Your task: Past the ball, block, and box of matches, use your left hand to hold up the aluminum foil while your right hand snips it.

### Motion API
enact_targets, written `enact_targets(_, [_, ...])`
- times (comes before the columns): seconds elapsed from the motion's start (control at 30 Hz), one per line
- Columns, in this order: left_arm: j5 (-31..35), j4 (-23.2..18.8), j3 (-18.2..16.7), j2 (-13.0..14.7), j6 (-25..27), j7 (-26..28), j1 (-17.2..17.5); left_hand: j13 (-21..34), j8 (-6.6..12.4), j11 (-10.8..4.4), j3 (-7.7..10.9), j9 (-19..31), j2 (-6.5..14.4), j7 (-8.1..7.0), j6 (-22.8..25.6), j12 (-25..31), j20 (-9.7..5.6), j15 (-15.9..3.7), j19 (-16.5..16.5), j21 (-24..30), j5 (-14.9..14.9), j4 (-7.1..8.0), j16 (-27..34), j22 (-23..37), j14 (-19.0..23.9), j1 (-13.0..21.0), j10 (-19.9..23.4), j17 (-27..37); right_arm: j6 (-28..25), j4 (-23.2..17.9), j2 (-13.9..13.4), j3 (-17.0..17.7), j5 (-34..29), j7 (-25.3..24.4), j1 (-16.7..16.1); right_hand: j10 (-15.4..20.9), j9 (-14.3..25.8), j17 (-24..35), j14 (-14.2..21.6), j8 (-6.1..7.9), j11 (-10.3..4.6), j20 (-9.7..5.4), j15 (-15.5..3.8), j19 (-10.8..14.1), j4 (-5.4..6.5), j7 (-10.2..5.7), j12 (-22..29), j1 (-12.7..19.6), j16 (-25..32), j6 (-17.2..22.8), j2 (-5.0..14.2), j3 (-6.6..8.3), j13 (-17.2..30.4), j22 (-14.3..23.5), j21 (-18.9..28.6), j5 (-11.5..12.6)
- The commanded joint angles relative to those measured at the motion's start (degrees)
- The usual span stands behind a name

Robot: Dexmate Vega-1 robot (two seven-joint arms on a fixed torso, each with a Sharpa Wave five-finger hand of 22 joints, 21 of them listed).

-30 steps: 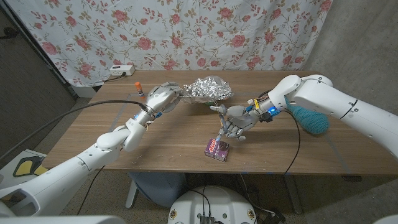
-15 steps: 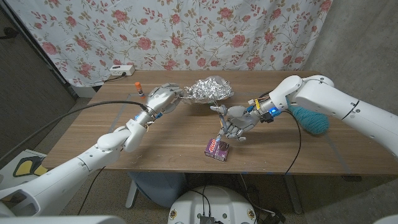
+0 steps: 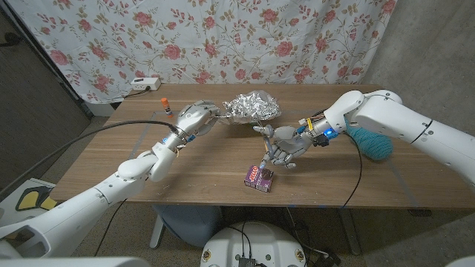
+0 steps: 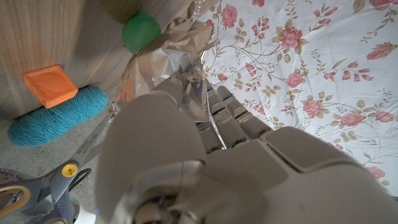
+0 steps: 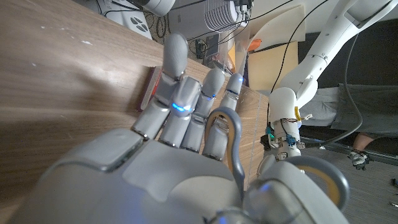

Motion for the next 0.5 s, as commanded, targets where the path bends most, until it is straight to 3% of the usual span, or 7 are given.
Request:
enact_targets(0.03, [-0.2,0.3,0.5,-0.5,0.3,-0.5,-0.2,0.1,0.62,-0.12,-0.13,0.1,0.3,-0.28,0.4,0.4,0.03,-0.58,0.7,-0.1,0.1,-0.21,0.2,0.3,0.4,0.3,0.2,0.2,0.2,-0.8,-1.1,0.9,1.1,0.0,-0.9,0.5,0.1,0.1,0.0,0.38,0.12,-1.56,-3.27,0.1,0.16,10.98,0.4,0.3,0.1,-9.3,0.65,0.32,0.1,-0.1,0.3,-0.2])
enact_targets(0.5, [-0.5,0.4,1.1,-1.0,0.8,-0.8,-0.1,0.0,0.86,-0.13,-0.22,-0.1,0.2,-0.47,0.4,0.7,0.06,-0.59,0.8,-0.4,0.1,-0.23,0.1,0.3,0.6,0.2,0.3,0.1,-0.1,-1.3,-1.2,0.9,2.4,0.6,-1.5,0.5,0.1,0.1,0.1,0.41,0.24,-1.48,-3.27,0.0,0.12,11.04,0.5,0.6,0.1,-9.4,1.02,0.31,0.1,-0.1,0.6,-0.4])
